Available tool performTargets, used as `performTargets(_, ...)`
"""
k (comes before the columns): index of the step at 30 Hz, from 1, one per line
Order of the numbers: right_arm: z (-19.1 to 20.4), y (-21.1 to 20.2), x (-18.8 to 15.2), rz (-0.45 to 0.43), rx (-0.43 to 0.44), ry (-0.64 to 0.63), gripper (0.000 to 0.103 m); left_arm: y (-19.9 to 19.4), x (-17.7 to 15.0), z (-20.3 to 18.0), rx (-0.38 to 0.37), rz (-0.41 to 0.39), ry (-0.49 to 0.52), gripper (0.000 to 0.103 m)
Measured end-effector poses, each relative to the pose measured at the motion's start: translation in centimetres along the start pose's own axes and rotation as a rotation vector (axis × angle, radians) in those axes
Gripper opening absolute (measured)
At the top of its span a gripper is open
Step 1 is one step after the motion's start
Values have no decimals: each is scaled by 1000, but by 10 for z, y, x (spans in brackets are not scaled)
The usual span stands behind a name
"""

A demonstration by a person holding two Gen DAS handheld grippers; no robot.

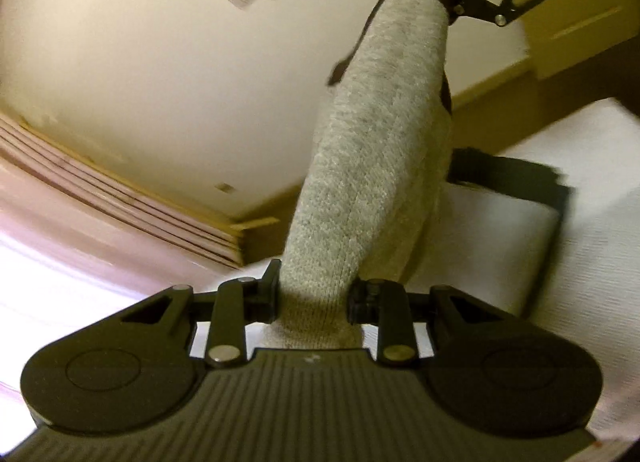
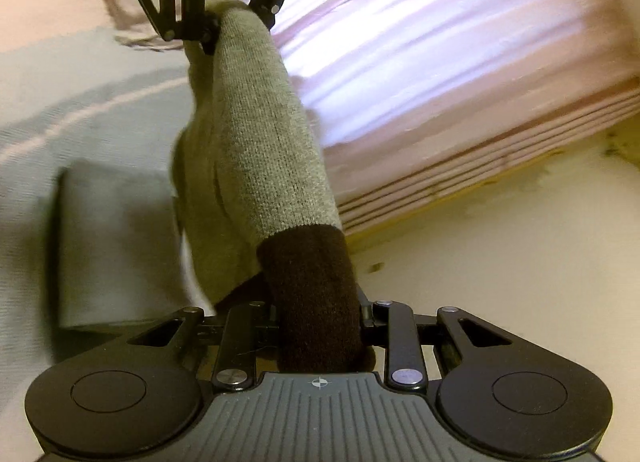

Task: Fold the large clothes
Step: 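Carry the folded sweater with both grippers to the stack of clothes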

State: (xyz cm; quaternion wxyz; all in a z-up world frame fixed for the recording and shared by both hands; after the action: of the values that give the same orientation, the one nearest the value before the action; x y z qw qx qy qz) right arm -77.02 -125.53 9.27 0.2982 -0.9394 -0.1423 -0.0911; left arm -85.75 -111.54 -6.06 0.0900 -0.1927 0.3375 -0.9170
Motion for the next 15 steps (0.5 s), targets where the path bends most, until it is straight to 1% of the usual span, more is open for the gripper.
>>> performTargets(1, 12, 13, -7, 3, -5, 12, 26, 15, -2, -9, 25, -10, 3, 25)
performTargets(2, 32, 22, -13, 11, -3, 19, 26, 33, -7, -25, 30, -14, 3, 25)
performTargets(3, 57, 38, -22, 17, -5, 12, 26, 51, -14, -44, 25, -8, 5, 26)
performTargets(4, 83, 53, -31, 28, 0, -2, 26, 76, -25, -72, 17, 2, 20, 26)
performTargets(6, 144, 80, -51, 69, 82, -13, 26, 112, -45, -124, -36, 42, 46, 27)
performTargets(7, 168, 87, -58, 85, 118, -22, 26, 129, -57, -155, -68, 70, 73, 27)
performTargets(8, 186, 91, -63, 91, 125, -33, 26, 137, -65, -176, -75, 83, 94, 27)
performTargets(9, 198, 89, -67, 85, 110, -39, 27, 141, -72, -191, -61, 83, 112, 27)
performTargets(10, 201, 85, -70, 71, 87, -32, 28, 140, -76, -198, -15, 63, 119, 27)
performTargets(11, 202, 82, -71, 60, 72, -18, 28, 136, -78, -201, 10, 49, 115, 27)
performTargets(12, 202, 80, -74, 59, 72, -7, 29, 133, -77, -203, 11, 40, 115, 29)
performTargets(13, 197, 88, -77, 59, 70, -10, 30, 130, -80, -206, 15, 31, 121, 30)
performTargets(15, 193, 93, -82, 68, 52, -41, 33, 129, -84, -204, 15, 24, 146, 33)
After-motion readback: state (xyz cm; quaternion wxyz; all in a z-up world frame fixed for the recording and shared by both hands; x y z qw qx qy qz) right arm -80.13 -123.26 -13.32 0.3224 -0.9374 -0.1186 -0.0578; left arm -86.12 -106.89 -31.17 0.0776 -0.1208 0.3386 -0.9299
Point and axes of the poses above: each gripper's, at about its wrist camera, not at the fingertips, and y roughly the way its jaws point, z to its left, x to its top, the point moved 9 cm from there along y, roughly the way its jaws point, and after that the axes turned 11 degrees about z, right-handed, at the moved point
